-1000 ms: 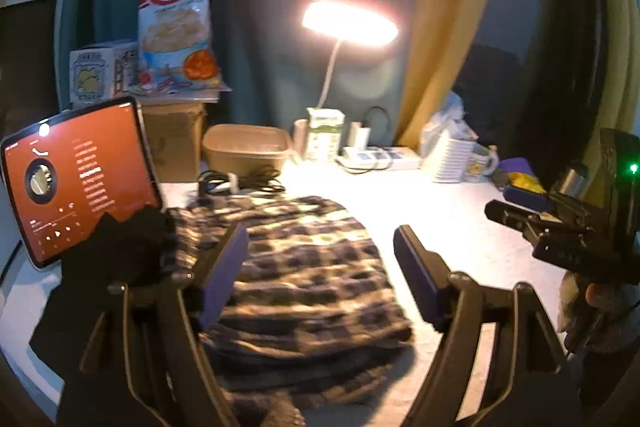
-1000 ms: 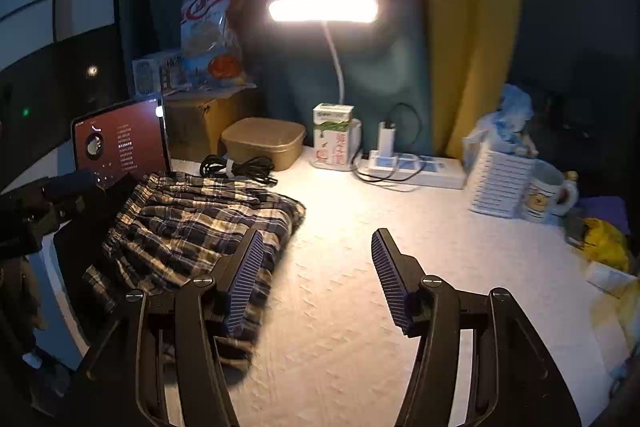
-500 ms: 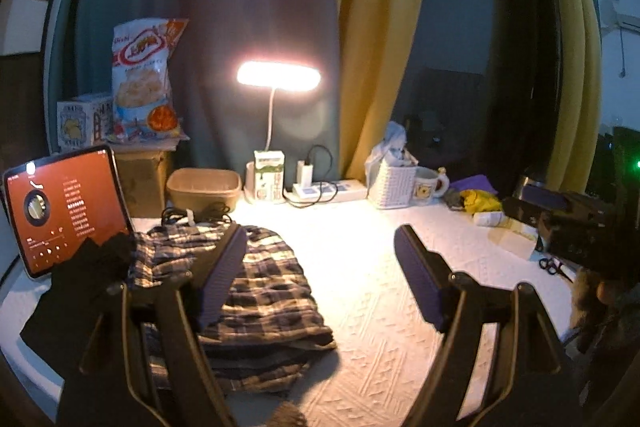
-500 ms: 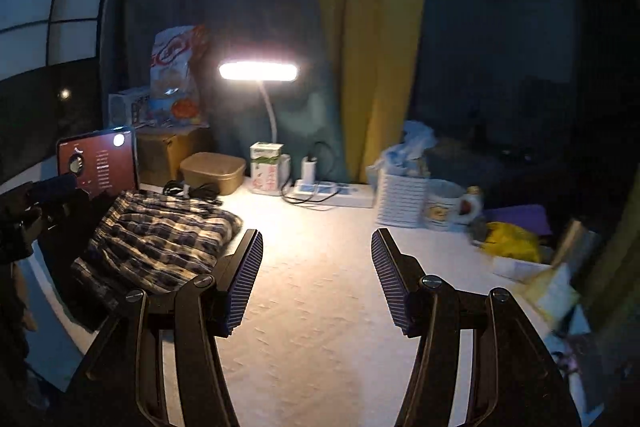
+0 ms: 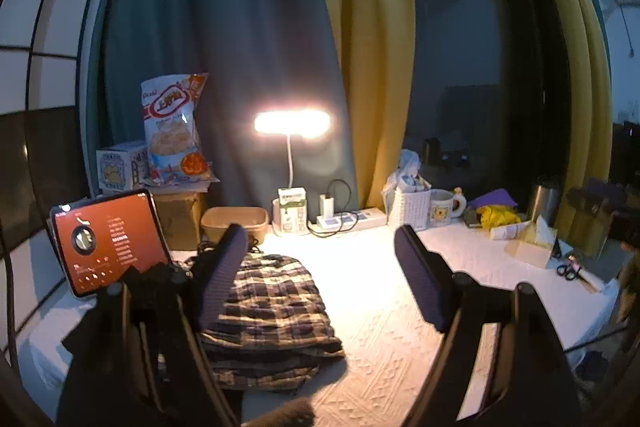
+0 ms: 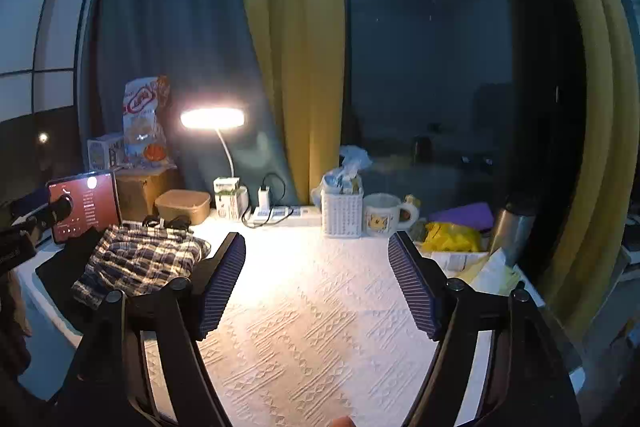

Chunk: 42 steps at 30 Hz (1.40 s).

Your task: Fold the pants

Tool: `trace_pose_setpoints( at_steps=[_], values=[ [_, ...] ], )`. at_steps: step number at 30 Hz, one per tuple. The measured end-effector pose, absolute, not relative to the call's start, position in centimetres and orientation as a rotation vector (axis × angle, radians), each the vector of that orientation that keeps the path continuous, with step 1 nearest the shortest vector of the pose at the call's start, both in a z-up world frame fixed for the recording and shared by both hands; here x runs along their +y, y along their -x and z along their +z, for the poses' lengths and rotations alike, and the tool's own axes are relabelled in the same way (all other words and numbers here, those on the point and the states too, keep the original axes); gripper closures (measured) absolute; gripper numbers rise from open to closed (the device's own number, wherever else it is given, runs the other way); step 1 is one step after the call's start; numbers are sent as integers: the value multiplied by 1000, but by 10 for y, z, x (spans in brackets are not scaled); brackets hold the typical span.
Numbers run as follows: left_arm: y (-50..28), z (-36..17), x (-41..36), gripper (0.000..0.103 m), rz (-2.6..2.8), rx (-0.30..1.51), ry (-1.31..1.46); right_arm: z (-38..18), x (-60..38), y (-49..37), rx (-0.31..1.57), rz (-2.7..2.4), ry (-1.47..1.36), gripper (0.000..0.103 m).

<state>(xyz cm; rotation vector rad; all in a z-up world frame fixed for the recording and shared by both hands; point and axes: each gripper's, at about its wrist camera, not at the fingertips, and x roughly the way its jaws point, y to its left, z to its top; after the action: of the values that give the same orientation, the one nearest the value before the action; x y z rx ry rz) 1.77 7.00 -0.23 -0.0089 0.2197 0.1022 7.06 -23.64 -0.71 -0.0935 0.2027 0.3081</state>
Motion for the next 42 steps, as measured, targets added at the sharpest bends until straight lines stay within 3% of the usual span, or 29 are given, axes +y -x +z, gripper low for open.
trace_pose_setpoints(
  at_steps=[22,42],
  values=[
    [-28,-28,116,26,188,281,37,-28,-187,-76,276,393,140,26],
    [-23,-24,105,26,181,259,27,-31,-187,-81,297,388,137,26]
  ],
)
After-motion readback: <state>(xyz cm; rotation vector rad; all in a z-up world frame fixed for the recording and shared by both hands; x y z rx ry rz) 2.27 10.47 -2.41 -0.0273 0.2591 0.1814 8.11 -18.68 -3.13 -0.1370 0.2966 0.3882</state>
